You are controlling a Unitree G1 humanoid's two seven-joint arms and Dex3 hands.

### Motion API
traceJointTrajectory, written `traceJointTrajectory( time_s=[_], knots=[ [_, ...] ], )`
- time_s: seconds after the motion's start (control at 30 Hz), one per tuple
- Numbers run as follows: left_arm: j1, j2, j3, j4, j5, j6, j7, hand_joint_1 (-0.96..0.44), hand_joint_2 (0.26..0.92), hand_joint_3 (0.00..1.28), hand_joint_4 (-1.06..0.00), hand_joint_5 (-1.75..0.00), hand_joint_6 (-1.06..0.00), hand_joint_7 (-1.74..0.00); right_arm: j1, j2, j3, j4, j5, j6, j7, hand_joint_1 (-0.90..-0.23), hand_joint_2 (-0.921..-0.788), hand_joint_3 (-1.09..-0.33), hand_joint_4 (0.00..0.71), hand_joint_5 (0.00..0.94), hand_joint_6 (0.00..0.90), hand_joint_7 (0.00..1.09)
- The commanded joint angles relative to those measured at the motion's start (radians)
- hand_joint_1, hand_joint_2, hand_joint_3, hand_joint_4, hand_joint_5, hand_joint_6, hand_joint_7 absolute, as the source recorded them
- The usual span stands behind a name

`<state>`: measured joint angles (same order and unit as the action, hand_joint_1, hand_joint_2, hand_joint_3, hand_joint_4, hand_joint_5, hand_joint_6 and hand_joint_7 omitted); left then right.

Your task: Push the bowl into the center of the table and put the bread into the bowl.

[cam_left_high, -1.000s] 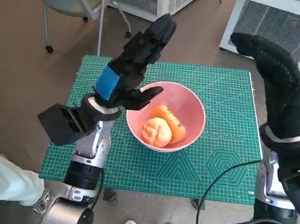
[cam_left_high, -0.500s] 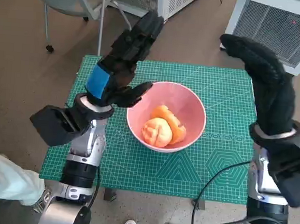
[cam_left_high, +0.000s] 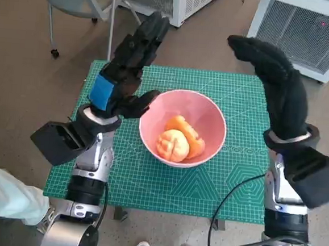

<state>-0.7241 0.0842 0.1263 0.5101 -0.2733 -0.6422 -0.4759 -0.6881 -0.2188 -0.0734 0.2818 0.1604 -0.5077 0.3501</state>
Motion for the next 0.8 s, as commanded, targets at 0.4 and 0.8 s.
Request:
traceJointTrajectory(
  time_s=[0.4, 0.8],
  knots=[
    [0.035, 0.038, 0.011, -0.031, 0.005, -0.012, 0.006, -0.66, 0.921, 0.44, -0.11, -0.01, -0.22, -0.03, -0.018, 0.025, 0.012, 0.060, 0.016, -0.008, 0.042, -0.638, -0.921, -0.743, 0.057, 0.001, -0.001, 0.33],
    [0.050, 0.057, 0.011, -0.047, 0.028, -0.021, 0.027, -0.68, 0.921, 0.44, -0.13, -0.02, -0.22, -0.03, -0.018, 0.030, 0.018, 0.066, 0.019, -0.018, 0.057, -0.640, -0.921, -0.753, 0.058, 0.001, -0.001, 0.31]
  ],
)
